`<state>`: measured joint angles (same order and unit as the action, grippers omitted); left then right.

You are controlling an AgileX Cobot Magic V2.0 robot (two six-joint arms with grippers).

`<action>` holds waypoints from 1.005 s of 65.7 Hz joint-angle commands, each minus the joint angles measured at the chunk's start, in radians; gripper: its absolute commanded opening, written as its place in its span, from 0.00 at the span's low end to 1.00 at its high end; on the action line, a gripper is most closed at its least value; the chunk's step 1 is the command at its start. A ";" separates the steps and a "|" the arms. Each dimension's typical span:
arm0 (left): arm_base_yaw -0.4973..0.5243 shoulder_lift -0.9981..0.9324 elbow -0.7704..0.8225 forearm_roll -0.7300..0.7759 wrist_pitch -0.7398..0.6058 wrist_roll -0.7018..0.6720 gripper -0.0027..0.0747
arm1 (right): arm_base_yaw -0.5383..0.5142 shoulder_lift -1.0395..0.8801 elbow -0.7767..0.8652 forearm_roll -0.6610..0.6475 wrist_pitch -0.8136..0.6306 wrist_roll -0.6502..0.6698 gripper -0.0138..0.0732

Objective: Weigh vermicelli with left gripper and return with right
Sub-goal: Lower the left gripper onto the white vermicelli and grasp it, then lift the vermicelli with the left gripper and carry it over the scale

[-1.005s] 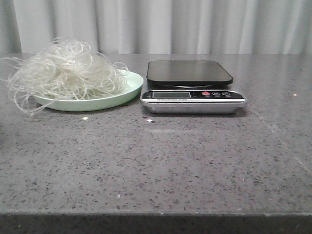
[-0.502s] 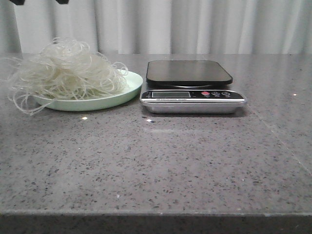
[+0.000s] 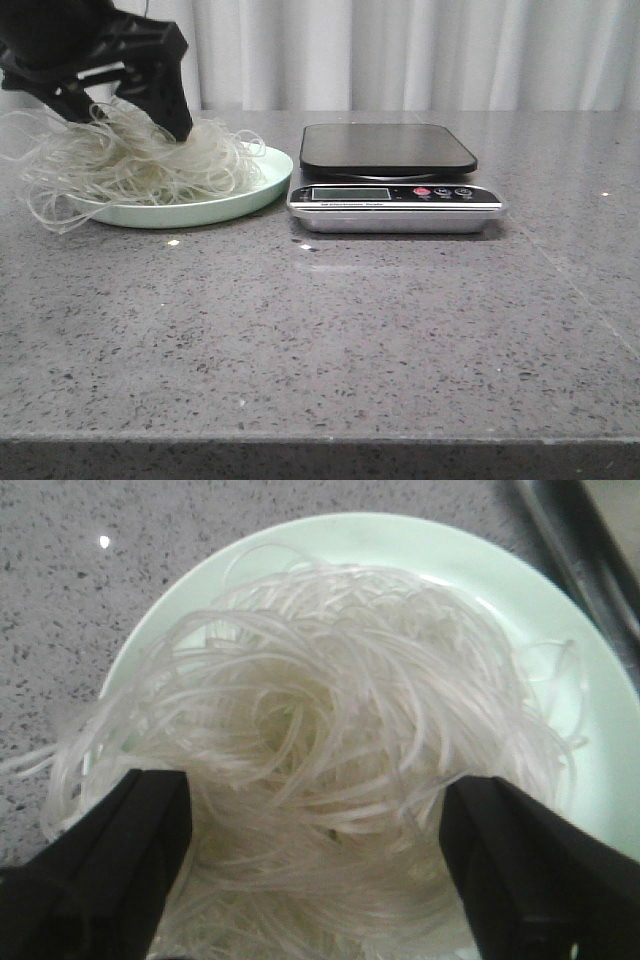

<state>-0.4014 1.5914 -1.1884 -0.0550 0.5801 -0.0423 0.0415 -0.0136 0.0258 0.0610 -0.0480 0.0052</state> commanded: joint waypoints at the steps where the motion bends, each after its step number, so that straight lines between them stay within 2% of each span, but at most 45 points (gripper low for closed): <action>1: -0.006 -0.003 -0.035 -0.008 -0.018 -0.018 0.72 | -0.005 -0.014 -0.006 -0.004 -0.082 -0.005 0.34; 7: -0.006 0.016 -0.059 -0.008 0.022 -0.018 0.54 | -0.005 -0.014 -0.006 -0.004 -0.082 -0.005 0.34; 10: -0.006 0.022 -0.083 -0.008 0.053 -0.015 0.35 | -0.005 -0.014 -0.006 -0.004 -0.082 -0.005 0.34; 12: -0.006 0.022 -0.093 -0.008 0.064 -0.012 0.26 | -0.005 -0.014 -0.006 -0.004 -0.082 -0.005 0.34; 13: -0.006 0.022 -0.104 -0.008 0.072 -0.007 0.18 | -0.005 -0.014 -0.006 -0.004 -0.082 -0.005 0.34; 14: -0.006 0.022 -0.112 -0.008 0.079 0.000 0.17 | -0.005 -0.014 -0.006 -0.004 -0.082 -0.005 0.34; 17: -0.006 0.020 -0.138 -0.008 0.088 0.003 0.24 | -0.005 -0.014 -0.006 -0.004 -0.082 -0.005 0.34; 19: -0.006 0.016 -0.166 -0.008 0.096 0.003 0.25 | -0.005 -0.014 -0.006 -0.004 -0.082 -0.005 0.34; 27: -0.014 -0.002 -0.271 -0.042 0.106 0.003 0.19 | -0.005 -0.014 -0.006 -0.004 -0.082 -0.005 0.34; 32: -0.031 -0.007 -0.335 -0.065 0.106 0.008 0.20 | -0.005 -0.014 -0.006 -0.004 -0.082 -0.005 0.34; 47: -0.153 0.021 -0.505 -0.103 0.052 0.017 0.20 | -0.005 -0.014 -0.006 -0.004 -0.082 -0.005 0.34; 66: -0.222 0.172 -0.544 -0.180 -0.068 0.017 0.20 | -0.005 -0.014 -0.006 -0.004 -0.082 -0.005 0.34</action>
<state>-0.6125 1.7558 -1.6947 -0.2051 0.6416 -0.0246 0.0415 -0.0136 0.0258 0.0610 -0.0480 0.0052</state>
